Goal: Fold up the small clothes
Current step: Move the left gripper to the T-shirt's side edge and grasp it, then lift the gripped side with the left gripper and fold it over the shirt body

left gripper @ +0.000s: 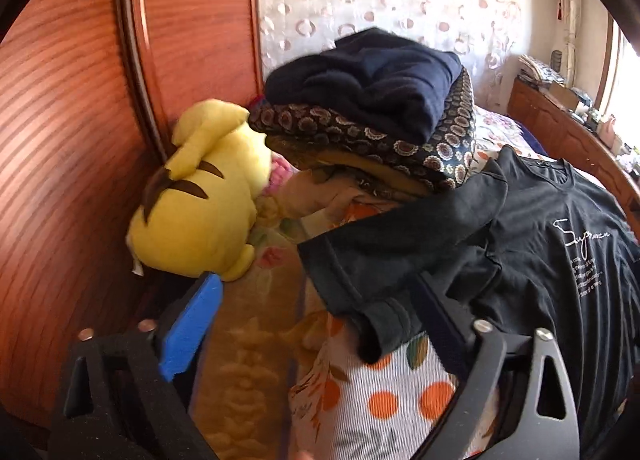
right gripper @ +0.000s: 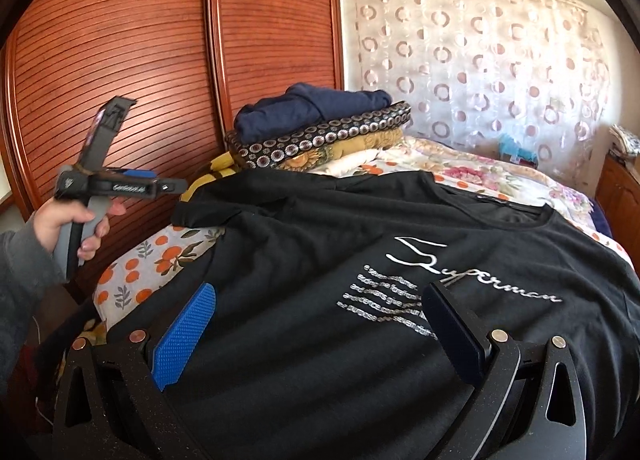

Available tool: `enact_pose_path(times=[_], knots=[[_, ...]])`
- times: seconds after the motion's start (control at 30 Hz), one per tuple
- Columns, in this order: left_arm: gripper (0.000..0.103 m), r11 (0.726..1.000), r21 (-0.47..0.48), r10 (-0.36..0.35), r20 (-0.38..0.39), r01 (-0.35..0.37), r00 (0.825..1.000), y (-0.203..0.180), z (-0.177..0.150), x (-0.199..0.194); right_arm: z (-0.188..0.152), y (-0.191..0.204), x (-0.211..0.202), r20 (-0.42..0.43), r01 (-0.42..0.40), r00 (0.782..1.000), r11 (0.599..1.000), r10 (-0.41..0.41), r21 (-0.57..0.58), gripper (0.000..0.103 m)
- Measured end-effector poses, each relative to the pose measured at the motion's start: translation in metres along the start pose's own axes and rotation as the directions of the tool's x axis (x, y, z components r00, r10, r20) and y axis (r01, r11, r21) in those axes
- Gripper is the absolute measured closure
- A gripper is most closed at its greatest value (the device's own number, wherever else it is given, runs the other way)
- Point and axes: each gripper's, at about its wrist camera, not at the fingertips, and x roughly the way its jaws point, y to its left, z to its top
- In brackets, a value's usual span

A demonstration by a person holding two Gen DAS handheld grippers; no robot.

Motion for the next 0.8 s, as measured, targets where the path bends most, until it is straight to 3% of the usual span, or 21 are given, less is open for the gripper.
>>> enact_pose_path(times=[0.17, 0.3, 0.4, 0.5, 0.57, 0.63, 0.67, 0.73, 0.8], knots=[[0.023, 0.995, -0.069, -0.08, -0.055, 0.076, 0.995, 0.006, 0.006, 0.025, 0.016, 0.01, 0.014, -0.024, -0.022, 0.999, 0.999, 0.021, -0.041, 0.0], [0.025, 0.983, -0.139, -0.137, -0.108, 0.121, 0.985, 0.012, 0.006, 0.043, 0.029, 0.015, 0.032, -0.053, -0.044, 0.998, 0.997, 0.041, -0.061, 0.0], [0.026, 0.948, -0.223, -0.264, -0.16, 0.226, 0.951, 0.018, 0.003, 0.058, 0.034, 0.015, 0.037, -0.061, -0.052, 0.997, 0.997, 0.048, -0.064, 0.0], [0.032, 0.916, -0.294, -0.333, -0.172, 0.274, 0.927, 0.025, -0.003, 0.064, 0.034, 0.015, 0.036, -0.054, -0.061, 0.997, 0.996, 0.057, -0.059, 0.0], [0.048, 0.904, -0.317, -0.349, -0.167, 0.285, 0.922, 0.027, -0.005, 0.063, 0.034, 0.016, 0.038, -0.057, -0.06, 0.997, 0.996, 0.057, -0.058, 0.0], [0.057, 0.902, -0.315, -0.355, -0.153, 0.295, 0.922, 0.028, -0.006, 0.059, 0.031, 0.016, 0.042, -0.066, -0.054, 0.997, 0.997, 0.05, -0.061, 0.0], [0.066, 0.905, -0.305, -0.351, -0.147, 0.295, 0.925, 0.027, -0.005, 0.056, 0.031, 0.016, 0.044, -0.069, -0.05, 0.997, 0.997, 0.046, -0.061, 0.0], [0.073, 0.92, -0.276, -0.323, -0.132, 0.278, 0.937, 0.023, -0.002, 0.047, 0.03, 0.015, 0.045, -0.074, -0.043, 0.996, 0.998, 0.039, -0.055, 0.0], [0.092, 0.933, -0.239, -0.303, -0.116, 0.27, 0.946, 0.019, 0.001, 0.036, 0.029, 0.014, 0.047, -0.078, -0.039, 0.996, 0.998, 0.035, -0.046, 0.0]])
